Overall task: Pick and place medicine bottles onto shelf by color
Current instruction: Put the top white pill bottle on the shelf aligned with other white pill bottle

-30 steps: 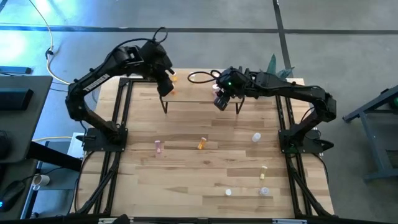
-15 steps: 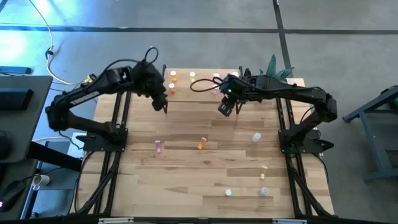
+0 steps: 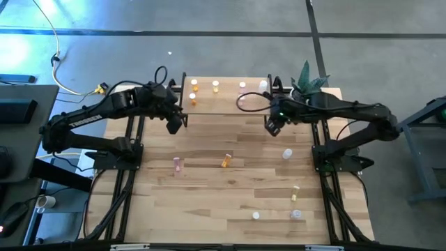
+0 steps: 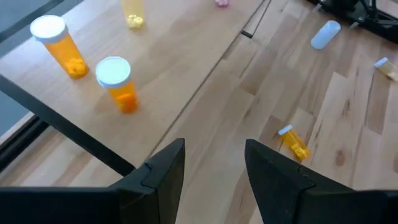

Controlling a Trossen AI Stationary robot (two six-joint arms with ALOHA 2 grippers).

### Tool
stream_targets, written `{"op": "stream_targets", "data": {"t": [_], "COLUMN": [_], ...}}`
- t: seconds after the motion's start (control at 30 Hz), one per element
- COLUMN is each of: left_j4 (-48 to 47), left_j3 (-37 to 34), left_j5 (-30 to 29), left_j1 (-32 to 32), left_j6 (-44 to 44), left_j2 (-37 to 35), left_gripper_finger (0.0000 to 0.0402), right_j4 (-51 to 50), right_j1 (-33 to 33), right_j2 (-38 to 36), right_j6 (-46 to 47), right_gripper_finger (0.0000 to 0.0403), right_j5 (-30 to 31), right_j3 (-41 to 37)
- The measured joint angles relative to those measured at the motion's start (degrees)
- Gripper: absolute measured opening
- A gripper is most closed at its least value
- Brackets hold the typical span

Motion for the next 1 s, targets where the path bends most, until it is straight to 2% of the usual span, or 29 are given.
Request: {"op": "stream_targets", "data": {"t": [0.23,0.57,0.8,1.0], "left_j4": [1.26,1.11,-0.31,-2.59], "left_j3": [0.00,0.00,0.00,0.00], "left_j5": [-0.22,-0.21,-0.03,0.22], "left_j1": [-0.01,-0.01,-0.01,-0.01], "left_j6": [-0.44,-1.16,-5.25,-8.00], "left_j2": [-0.02,0.00,0.02,0.04], "left_gripper_finger": [0.0156,0.0156,0.0156,0.0157], "right_j4": [0.10,0.12,0.73,3.29], "right_j1": [2.50,8.43,9.15,9.14], "right_j2": [-8.02,-17.23,-18.04,-17.98], "right_j6": [9.65,20.81,22.41,25.71], "right_gripper_finger": [0.0158,0.0158,0.0163,0.0205], "right_j5": [-4.36,-6.45,-7.98,-11.47], "right_j3": [-10.11,-22.19,-27.44,-32.59]}}
